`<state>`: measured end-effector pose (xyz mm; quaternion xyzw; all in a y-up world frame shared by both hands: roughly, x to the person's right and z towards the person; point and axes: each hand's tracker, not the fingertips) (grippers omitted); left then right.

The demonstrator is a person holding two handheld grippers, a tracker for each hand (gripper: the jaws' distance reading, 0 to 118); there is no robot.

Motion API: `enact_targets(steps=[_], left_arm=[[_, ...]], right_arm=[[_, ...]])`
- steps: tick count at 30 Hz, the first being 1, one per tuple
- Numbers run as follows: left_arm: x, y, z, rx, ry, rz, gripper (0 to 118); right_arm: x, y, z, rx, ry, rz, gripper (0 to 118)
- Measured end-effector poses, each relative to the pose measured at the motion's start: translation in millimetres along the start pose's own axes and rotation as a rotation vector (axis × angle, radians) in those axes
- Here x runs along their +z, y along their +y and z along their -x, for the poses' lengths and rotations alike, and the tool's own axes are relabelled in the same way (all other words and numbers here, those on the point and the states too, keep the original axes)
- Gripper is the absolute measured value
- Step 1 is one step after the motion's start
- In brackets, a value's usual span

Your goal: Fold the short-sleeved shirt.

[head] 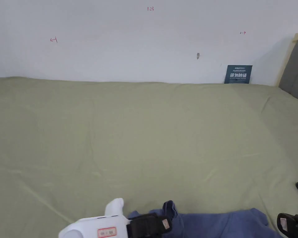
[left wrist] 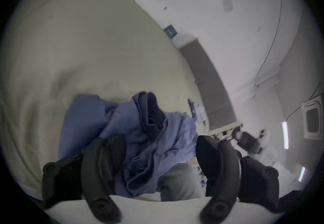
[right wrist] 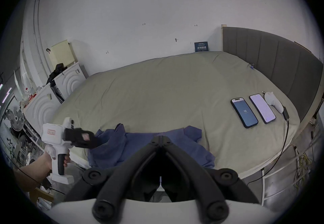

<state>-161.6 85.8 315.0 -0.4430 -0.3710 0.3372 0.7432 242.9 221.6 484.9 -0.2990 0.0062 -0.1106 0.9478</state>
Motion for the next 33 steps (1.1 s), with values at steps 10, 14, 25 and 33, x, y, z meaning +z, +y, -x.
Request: enact_targets(steps=[10, 14, 25, 33], left_arm=[[-12, -22, 42, 0.148, 0.030, -0.045, 0], [-47, -49, 18, 0.030, 0.044, 0.076, 0], [-82, -63, 14, 0.048, -0.007, 0.101, 0], [24, -25, 19, -0.002, 0.002, -0.051, 63]], right_arm=[[5, -1, 15, 0.024, 0.032, -0.015, 0], [9, 0, 17, 0.042, 0.027, -0.018, 0], [6, -10, 17, 0.048, 0.025, 0.025, 0], [5, -6, 18, 0.055, 0.029, 0.030, 0]])
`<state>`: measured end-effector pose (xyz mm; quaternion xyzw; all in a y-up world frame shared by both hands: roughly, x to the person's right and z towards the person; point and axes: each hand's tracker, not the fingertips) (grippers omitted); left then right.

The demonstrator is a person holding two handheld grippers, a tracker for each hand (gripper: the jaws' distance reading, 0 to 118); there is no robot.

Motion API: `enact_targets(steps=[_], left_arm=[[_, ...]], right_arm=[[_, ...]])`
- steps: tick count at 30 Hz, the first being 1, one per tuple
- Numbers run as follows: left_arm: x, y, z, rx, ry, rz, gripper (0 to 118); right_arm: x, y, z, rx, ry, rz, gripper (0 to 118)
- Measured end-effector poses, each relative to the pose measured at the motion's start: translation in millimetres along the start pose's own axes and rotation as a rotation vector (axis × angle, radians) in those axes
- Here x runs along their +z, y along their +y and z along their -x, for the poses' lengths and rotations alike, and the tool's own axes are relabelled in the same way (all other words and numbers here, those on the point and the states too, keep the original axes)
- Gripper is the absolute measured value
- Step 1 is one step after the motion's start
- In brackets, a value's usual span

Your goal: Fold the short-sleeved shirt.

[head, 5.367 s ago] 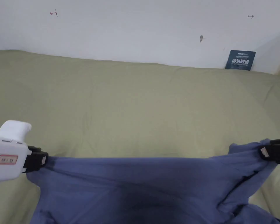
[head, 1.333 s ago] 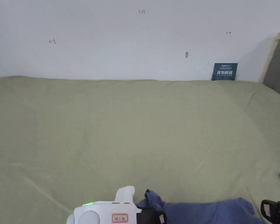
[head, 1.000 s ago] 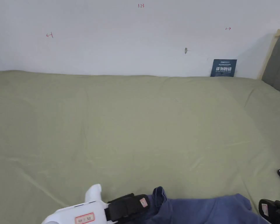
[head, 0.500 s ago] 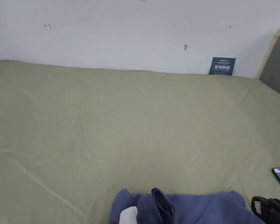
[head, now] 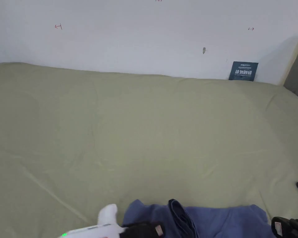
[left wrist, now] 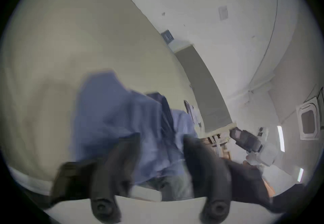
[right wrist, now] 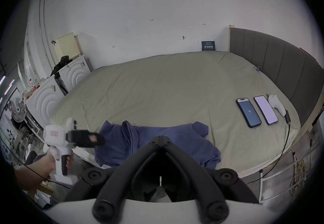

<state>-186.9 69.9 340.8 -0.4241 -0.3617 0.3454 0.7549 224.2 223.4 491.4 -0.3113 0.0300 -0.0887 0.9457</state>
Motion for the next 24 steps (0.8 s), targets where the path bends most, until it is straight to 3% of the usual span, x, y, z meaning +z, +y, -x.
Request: enact_targets(steps=[1, 2, 7, 12, 13, 14, 15, 16, 18, 19, 22, 24], left_arm=[[13, 8, 9, 0.017, 0.050, -0.015, 79], [24, 15, 21, 0.049, 0.096, -0.040, 85], [41, 24, 58, 0.214, 0.112, -0.057, 85], [-4, 12, 54, 0.226, -0.025, 0.029, 84], [-13, 11, 53, 0.229, -0.029, 0.032, 80], [-20, 9, 52, 0.231, -0.028, 0.026, 59], [-24, 9, 52, 0.231, -0.034, 0.023, 23], [-28, 8, 52, 0.245, 0.004, 0.019, 12], [-30, 5, 57, 0.253, 0.165, 0.034, 12], [-28, 4, 60, 0.286, 0.025, 0.000, 12], [-12, 13, 50, 0.221, 0.075, -0.023, 12], [1, 24, 49, 0.241, 0.025, -0.058, 11]], right_arm=[[-1, 1, 1, 0.003, 0.000, 0.001, 0], [-2, 1, 1, 0.004, 0.005, -0.001, 0], [-6, -1, 7, 0.004, 0.035, -0.005, 0], [-9, -3, 9, -0.001, 0.047, 0.007, 0], [-8, -3, 9, 0.000, 0.047, 0.009, 0], [-8, -3, 9, 0.000, 0.046, 0.009, 0], [-7, -4, 9, 0.000, 0.046, 0.008, 0], [-5, -5, 8, -0.001, 0.045, 0.008, 0], [-1, -5, 6, -0.004, 0.036, 0.003, 0], [2, -5, 5, -0.005, 0.033, 0.001, 0], [6, -4, 0, -0.009, 0.016, -0.003, 0], [6, -3, -2, -0.012, 0.009, -0.004, 0]])
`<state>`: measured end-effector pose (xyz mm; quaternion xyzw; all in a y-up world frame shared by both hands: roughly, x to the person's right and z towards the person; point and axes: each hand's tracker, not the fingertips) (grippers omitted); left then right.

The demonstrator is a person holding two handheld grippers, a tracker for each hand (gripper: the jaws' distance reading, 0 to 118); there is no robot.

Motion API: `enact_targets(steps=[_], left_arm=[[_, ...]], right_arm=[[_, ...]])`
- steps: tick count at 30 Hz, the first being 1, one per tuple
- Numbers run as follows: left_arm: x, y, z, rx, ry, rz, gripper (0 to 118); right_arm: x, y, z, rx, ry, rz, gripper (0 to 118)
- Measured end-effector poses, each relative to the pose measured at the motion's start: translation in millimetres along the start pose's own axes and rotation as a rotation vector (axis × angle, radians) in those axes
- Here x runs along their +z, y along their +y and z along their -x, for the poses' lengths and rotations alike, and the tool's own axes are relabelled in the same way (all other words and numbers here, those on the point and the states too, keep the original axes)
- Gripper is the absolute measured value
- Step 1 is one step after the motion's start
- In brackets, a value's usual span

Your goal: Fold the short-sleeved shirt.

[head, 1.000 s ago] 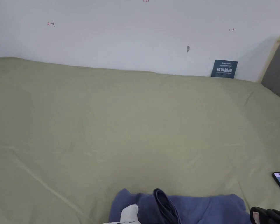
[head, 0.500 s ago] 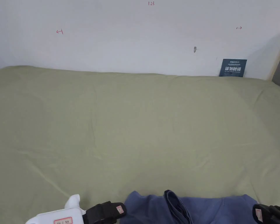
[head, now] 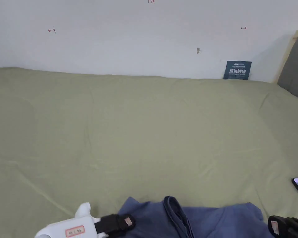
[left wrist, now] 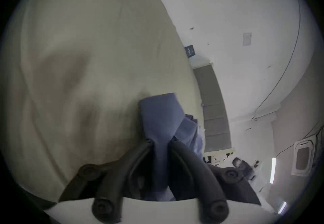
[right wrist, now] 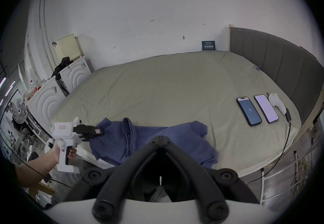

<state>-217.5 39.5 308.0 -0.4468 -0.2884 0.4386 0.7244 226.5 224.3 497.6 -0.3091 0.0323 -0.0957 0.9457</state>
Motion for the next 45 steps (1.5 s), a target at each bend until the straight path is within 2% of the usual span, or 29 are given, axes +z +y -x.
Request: enact_targets(steps=[6, 9, 12, 14, 16, 20, 25, 31, 32, 33, 34, 35, 36, 38, 42, 45], left_arm=[[85, 54, -24, -0.033, 0.034, -0.185, 11], [141, 73, -35, -0.102, 0.142, -0.262, 11], [182, 76, -55, -0.108, 0.257, -0.312, 11], [199, 78, -72, -0.187, 0.394, -0.331, 11], [202, 73, -88, -0.221, 0.433, -0.321, 12], [167, 62, -111, -0.268, 0.406, -0.265, 12], [84, 41, -129, -0.327, 0.357, -0.074, 12], [0, 25, -117, -0.373, 0.332, 0.080, 14], [-9, 24, -112, -0.351, 0.313, 0.102, 19], [-17, 24, -105, -0.323, 0.294, 0.115, 29], [-23, 20, -100, -0.291, 0.265, 0.132, 43], [-27, 21, -94, -0.252, 0.234, 0.139, 67], [-28, 21, -88, -0.220, 0.206, 0.143, 79], [-19, 21, -84, -0.179, 0.167, 0.107, 82], [18, 28, -85, -0.237, 0.140, 0.020, 81], [44, 29, -63, -0.158, 0.046, -0.069, 79]], right_arm=[[-4, 5, 0, -0.016, 0.009, -0.016, 0], [-12, 10, 5, -0.007, 0.024, -0.017, 0], [-20, 13, 10, -0.002, 0.042, -0.021, 0], [-25, 15, 15, -0.001, 0.061, -0.019, 0], [-28, 16, 21, 0.008, 0.076, -0.017, 0], [-32, 16, 28, 0.019, 0.092, -0.009, 0], [-25, 13, 28, 0.022, 0.098, -0.009, 0], [-14, 9, 12, -0.006, 0.059, -0.013, 0], [-12, 9, 9, -0.012, 0.053, -0.014, 0], [-11, 8, 7, -0.017, 0.047, -0.013, 0], [-10, 8, 5, -0.020, 0.041, -0.013, 0], [-10, 7, 3, -0.023, 0.037, -0.014, 0], [-10, 7, 2, -0.027, 0.032, -0.011, 0], [-10, 7, 0, -0.033, 0.024, -0.004, 0], [-13, 6, 0, -0.033, 0.025, 0.000, 0], [-18, 6, 6, -0.023, 0.039, 0.005, 0]])
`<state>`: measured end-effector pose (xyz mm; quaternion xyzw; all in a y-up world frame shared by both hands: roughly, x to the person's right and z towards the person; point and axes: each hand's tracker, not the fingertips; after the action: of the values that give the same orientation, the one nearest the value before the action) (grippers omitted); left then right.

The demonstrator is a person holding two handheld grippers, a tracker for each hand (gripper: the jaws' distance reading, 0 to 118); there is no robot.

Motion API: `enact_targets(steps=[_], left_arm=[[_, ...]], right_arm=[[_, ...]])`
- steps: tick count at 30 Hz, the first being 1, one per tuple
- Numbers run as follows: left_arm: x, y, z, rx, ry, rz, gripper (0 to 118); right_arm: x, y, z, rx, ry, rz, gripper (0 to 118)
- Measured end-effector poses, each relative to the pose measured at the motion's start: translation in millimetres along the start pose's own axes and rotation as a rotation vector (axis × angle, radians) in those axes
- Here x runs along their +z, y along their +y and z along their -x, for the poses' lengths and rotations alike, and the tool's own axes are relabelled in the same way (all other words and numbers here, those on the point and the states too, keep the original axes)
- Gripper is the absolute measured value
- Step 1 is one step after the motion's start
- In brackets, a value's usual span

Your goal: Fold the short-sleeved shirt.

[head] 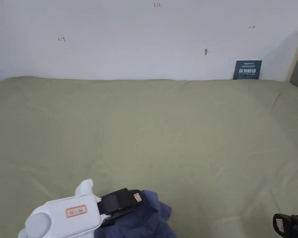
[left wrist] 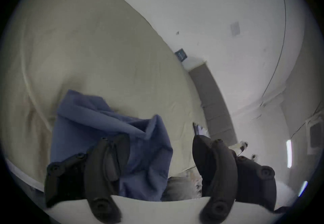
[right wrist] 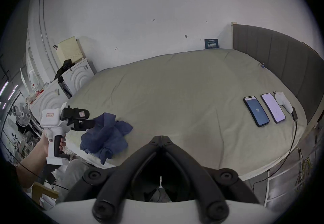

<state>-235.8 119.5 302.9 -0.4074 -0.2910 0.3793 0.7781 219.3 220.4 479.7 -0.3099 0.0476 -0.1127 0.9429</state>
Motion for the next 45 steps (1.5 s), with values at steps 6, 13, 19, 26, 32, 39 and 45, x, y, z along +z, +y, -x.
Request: enact_targets(steps=[6, 13, 19, 26, 32, 39, 45], left_arm=[[-23, -40, 25, 0.066, -0.001, 0.038, 17], [-93, -93, 23, 0.094, -0.040, 0.123, 14], [-84, -83, 17, 0.083, -0.023, 0.127, 12], [27, -17, -11, -0.116, -0.083, -0.043, 17], [100, 33, 53, 0.037, 0.149, -0.172, 19], [86, 8, 78, 0.059, 0.138, -0.028, 23], [41, 3, 90, 0.049, 0.105, 0.114, 81]], right_arm=[[-6, -2, 15, 0.014, 0.037, 0.004, 0], [-6, -1, 27, 0.027, 0.050, 0.006, 0], [-17, 2, 35, 0.044, 0.061, 0.024, 0], [-71, 6, 61, -0.012, 0.302, 0.031, 0], [-190, -28, 94, -0.247, 0.728, 0.238, 0], [-295, -73, 94, -0.404, 0.740, 0.467, 0], [-299, -85, 56, -0.543, 0.875, 0.395, 0]])
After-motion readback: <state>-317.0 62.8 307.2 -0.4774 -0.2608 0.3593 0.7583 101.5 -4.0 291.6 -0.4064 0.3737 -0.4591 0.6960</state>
